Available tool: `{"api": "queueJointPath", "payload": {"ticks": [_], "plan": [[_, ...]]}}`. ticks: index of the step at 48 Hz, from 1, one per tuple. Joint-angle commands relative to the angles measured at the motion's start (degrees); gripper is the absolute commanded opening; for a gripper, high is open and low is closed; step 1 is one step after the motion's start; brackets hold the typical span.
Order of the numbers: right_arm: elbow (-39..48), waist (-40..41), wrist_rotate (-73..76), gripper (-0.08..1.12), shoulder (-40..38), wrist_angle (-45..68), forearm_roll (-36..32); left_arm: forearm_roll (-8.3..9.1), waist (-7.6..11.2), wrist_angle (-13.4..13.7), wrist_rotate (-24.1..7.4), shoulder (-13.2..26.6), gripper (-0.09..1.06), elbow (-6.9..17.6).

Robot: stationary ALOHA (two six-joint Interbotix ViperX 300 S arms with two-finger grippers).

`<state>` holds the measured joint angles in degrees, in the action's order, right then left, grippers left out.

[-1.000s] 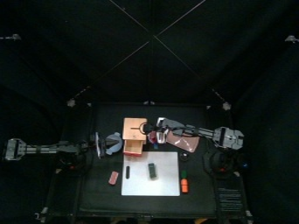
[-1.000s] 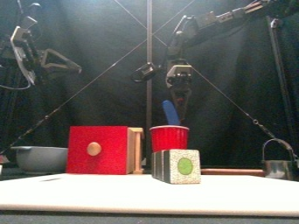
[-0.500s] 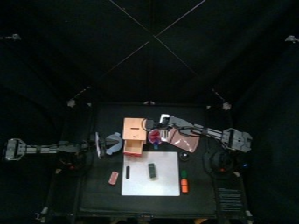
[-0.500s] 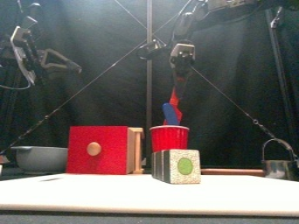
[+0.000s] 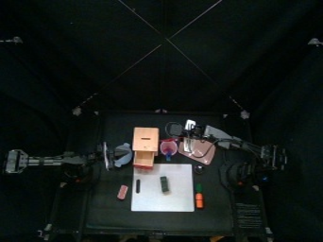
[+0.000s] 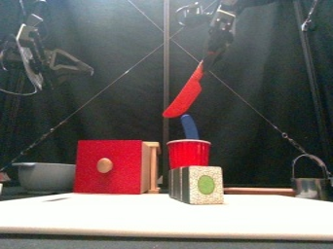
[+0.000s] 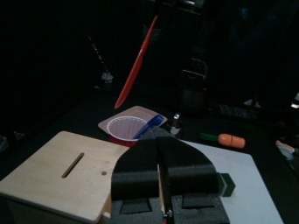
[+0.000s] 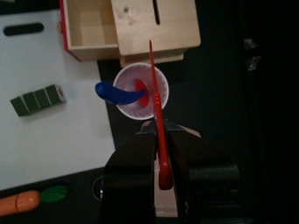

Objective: Place sushi on board then cut the sushi with the knife then place the pieces on the plate
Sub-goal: Grasp knife edge with left hand

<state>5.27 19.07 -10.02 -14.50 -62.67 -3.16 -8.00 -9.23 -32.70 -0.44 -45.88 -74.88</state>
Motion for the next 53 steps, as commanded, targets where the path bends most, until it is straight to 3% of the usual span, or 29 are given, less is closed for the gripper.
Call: {"api": "queueJointPath", "payload": {"ticks": [1, 8, 19, 34, 44, 53], "plan": [[5.0, -0.8, 1.7, 0.45, -7.4, 7.3, 0.7, 0.18, -0.18, -0.4, -0.1, 0.1, 0.05, 2.2], [15.8, -2.2, 1.9, 0.45, -14.7, 20.6, 4.0, 0.97, 0.00, 0.2, 0.0, 0.3, 0.06, 3.7], [35.5, -5.2, 1.5, 0.45, -23.8, 44.1, 16.7, 3.34, 0.70, 3.3, 0.0, 2.7, 0.18, 7.3], [46.6, -13.8, 1.4, 0.45, -24.1, 58.2, 19.3, 6.50, 3.25, 3.9, 0.3, 9.1, 0.62, 12.0], [48.0, -17.1, 1.7, 0.45, -21.2, 63.3, 19.2, 5.89, 6.94, 3.8, 0.5, 14.2, 0.91, 14.9], [48.1, -17.4, 1.7, 0.45, -19.2, 65.1, 19.0, 3.52, 9.58, 3.5, 0.4, 19.4, 0.98, 17.1]]}}
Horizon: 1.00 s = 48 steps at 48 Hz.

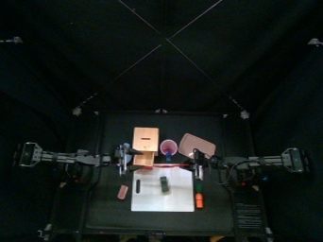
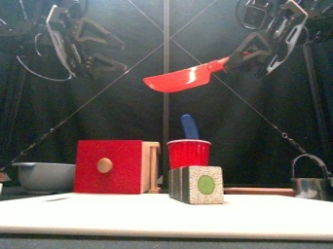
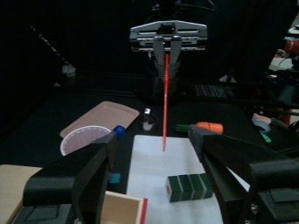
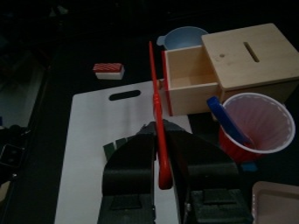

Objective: Place sushi on board then cut the sushi with the knife then place the pieces on the plate
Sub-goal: Grasp knife edge with left hand

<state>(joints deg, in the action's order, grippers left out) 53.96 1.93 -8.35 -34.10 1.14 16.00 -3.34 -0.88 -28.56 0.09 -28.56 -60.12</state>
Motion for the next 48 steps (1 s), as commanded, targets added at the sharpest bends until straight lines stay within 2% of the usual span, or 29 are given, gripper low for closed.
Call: {"api": "queueJointPath", "payload": {"ticks": [1, 10, 24, 39, 48], "plan": [[-0.6, -0.3, 0.0, 0.45, 0.7, 1.5, -0.2, -1.32, 1.41, -0.6, 0.0, 2.5, 0.98, 2.5], [-1.1, -0.4, 0.0, 0.45, 1.9, 2.5, -0.3, -2.99, 2.99, -0.7, -0.1, 8.9, 0.98, 4.0], [-1.2, -0.5, 0.1, 0.45, 2.9, 3.7, -0.3, -3.16, 2.55, -0.7, -0.5, 16.5, 0.97, 8.1], [-1.2, -0.9, 0.1, 0.45, 4.6, 4.5, -0.3, -3.16, 2.46, -0.8, -0.6, 19.2, 0.96, 10.3], [-1.3, -1.1, 0.1, 0.45, 5.5, 4.7, -0.3, -3.16, 2.55, -1.2, -0.5, 19.4, 0.96, 9.8]]}}
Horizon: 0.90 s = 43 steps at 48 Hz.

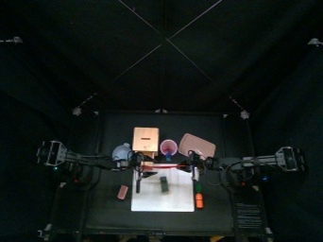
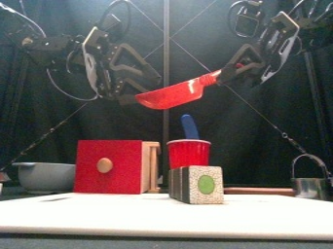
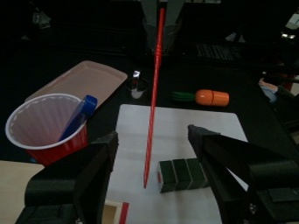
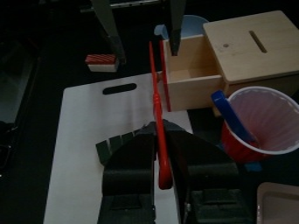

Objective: Place sushi on board then cut the sushi with the knife then place the pieces on the plate
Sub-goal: Grasp knife edge with left hand

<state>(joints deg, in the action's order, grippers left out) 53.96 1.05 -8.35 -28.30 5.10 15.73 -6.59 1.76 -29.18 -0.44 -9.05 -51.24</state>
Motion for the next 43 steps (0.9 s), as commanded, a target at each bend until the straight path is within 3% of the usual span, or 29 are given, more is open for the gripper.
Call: {"api": "queueJointPath", "payload": {"ticks": [1, 10, 27, 43], "plan": [[-1.4, -0.2, 0.1, 0.45, -0.2, 0.8, 0.1, 0.09, -0.09, -0.6, 0.0, -0.1, 0.95, 1.0], [-1.7, -0.2, 0.1, 0.45, -0.2, 1.0, 0.0, 0.09, -0.09, -0.1, 0.1, 0.4, 0.91, 0.9], [-1.7, -0.3, 0.2, 0.45, -0.2, 1.1, 0.3, 0.26, -0.18, 1.5, 0.0, 0.5, 0.65, 0.8], [-1.7, -0.3, 0.2, 0.45, -0.2, 1.1, 0.4, 0.44, -0.18, 2.2, -0.1, 0.6, 0.61, 1.0]]}}
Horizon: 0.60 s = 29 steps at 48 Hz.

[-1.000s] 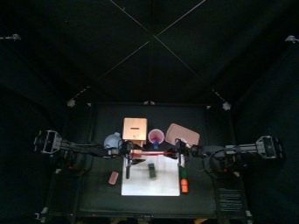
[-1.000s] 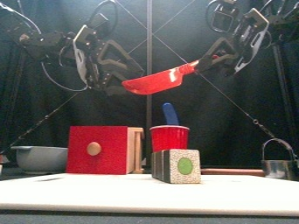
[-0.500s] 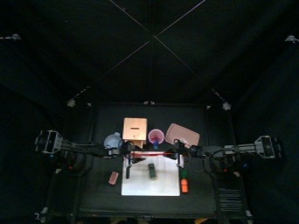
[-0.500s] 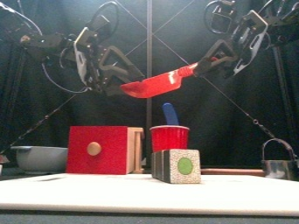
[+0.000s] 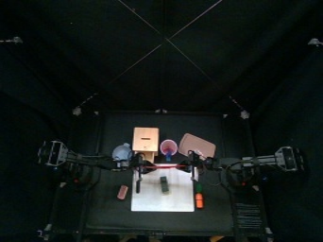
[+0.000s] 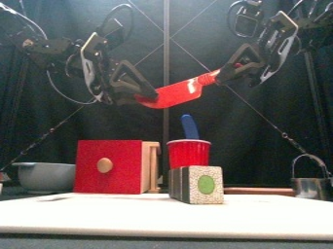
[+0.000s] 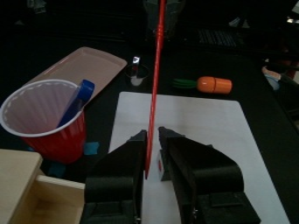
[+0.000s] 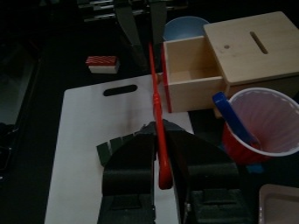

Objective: Place sushi on board then cut the sushi with the knife then place the pieces on the plate
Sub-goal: Grasp knife edge with left hand

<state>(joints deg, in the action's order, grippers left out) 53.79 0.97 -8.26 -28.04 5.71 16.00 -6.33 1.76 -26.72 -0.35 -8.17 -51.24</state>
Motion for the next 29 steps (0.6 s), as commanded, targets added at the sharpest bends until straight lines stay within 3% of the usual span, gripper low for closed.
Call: {"api": "queueJointPath", "payload": {"ticks": [1, 13, 19, 29], "plan": [[-1.5, -0.2, 0.1, 0.45, -0.4, 0.5, 0.1, 0.18, -0.18, -0.3, -0.1, -0.3, 0.60, 1.0], [-1.5, -0.2, 0.1, 0.45, -0.4, 0.5, 0.2, 0.18, -0.18, 1.6, -0.1, -0.3, 0.59, 1.0], [-1.5, -0.4, 0.1, 0.45, -0.3, 0.5, 0.2, 0.26, -0.18, 3.3, -0.2, -0.3, 0.50, 1.5], [-1.5, -0.7, 0.1, 0.45, 0.2, 0.5, 0.2, 1.67, -0.35, 3.3, -0.4, -0.3, 0.38, 1.5]]}}
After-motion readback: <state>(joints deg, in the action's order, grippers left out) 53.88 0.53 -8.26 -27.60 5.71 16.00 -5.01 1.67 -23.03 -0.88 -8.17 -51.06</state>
